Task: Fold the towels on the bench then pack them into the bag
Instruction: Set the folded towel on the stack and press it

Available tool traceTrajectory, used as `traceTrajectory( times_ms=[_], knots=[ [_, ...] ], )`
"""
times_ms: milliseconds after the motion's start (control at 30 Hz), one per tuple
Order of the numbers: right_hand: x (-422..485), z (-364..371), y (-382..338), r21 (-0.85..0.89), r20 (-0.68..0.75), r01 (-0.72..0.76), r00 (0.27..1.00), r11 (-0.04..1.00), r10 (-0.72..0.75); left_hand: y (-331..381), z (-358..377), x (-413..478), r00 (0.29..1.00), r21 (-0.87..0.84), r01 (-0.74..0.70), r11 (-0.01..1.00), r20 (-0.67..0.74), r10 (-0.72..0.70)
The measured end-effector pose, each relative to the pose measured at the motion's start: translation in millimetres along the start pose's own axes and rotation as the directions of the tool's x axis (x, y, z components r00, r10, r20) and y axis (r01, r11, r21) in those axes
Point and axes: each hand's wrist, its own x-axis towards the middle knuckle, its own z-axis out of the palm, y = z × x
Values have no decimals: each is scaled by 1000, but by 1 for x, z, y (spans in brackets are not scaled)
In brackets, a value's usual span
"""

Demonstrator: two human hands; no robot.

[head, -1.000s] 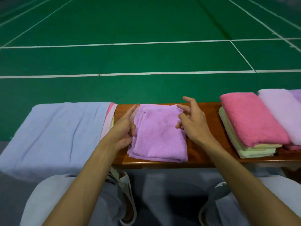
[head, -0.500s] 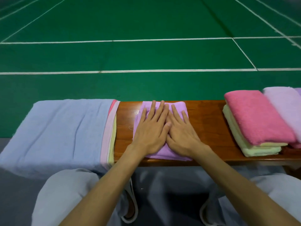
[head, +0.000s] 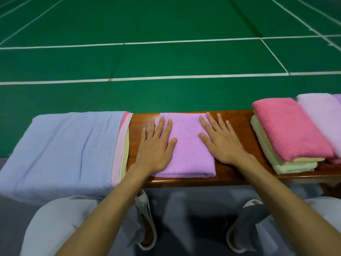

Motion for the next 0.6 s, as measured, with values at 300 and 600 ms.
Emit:
traceTrajectory(
  times_ms=[300,600],
  knots=[
    [-5,-11,-1,235,-104,43,994,971,-19,18,3,3,993,-152,106,983,-43,-114],
    [-66,-2,-26,-78,74,394,918,916,-389,1,-15,-60,912,74,-401,913,121,391]
  ],
)
